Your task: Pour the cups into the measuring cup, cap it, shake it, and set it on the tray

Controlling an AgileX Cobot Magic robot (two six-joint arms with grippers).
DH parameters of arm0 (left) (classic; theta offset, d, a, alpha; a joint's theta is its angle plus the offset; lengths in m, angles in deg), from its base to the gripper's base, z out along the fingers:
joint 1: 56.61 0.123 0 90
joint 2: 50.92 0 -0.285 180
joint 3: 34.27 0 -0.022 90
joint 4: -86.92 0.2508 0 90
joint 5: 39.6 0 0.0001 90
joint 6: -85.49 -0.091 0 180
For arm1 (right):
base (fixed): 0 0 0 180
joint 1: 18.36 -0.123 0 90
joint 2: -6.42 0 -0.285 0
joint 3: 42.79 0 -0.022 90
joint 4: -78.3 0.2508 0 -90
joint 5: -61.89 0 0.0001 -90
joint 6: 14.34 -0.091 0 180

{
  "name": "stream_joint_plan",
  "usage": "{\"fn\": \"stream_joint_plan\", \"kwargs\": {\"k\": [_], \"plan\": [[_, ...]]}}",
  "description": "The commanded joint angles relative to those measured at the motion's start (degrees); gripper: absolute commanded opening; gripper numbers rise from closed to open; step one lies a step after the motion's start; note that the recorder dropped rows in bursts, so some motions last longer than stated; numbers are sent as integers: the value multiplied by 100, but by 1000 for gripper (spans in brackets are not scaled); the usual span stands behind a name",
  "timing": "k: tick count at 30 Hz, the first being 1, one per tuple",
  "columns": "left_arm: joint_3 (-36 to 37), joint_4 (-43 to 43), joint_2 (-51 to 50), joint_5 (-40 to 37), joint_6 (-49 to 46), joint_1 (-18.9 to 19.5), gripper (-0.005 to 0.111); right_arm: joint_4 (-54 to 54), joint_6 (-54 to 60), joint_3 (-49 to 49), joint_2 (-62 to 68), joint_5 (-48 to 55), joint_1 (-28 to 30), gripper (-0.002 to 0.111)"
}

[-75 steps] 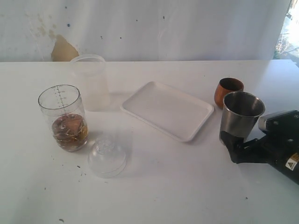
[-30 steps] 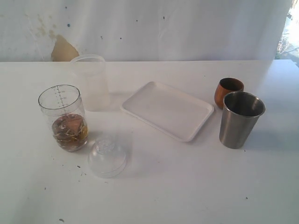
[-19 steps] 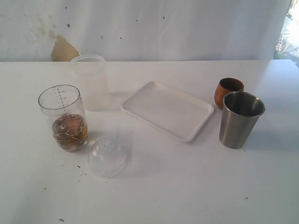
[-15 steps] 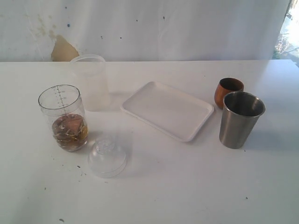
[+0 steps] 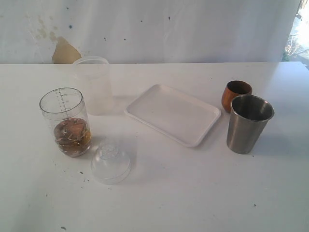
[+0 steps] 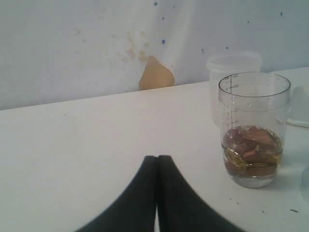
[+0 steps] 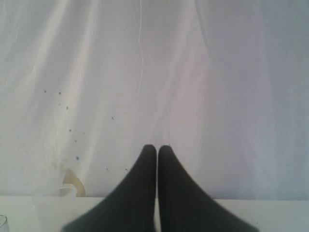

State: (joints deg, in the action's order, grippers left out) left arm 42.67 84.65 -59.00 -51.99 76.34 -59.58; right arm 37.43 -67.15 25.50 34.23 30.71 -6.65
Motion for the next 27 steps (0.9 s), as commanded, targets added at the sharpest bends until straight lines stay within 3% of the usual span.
{"fn": "stream_joint_plan", "kwargs": {"k": [1,13,15,16,17,19,21,27], "plan": [[27,0,29,76,10,1,0,-5,-34,26,-33,48,11,1],[27,0,29,76,10,1,0,66,25,164,-1020,1020,-911,1],[27,0,29,76,10,1,0,461,25,289,-1196,1007,-924,1],[27,0,29,76,10,1,0,1487,93,489,-1337,848,-932,1],[27,0,29,76,10,1,0,2761,766,731,-1389,406,-932,1],[27,0,29,76,10,1,0,3673,2315,893,-1389,-694,-932,1],[27,0,29,76,10,1,0,4087,3374,893,-1389,-740,-932,1],[27,0,29,76,10,1,0,4859,5538,893,-1389,1104,-932,1]]}}
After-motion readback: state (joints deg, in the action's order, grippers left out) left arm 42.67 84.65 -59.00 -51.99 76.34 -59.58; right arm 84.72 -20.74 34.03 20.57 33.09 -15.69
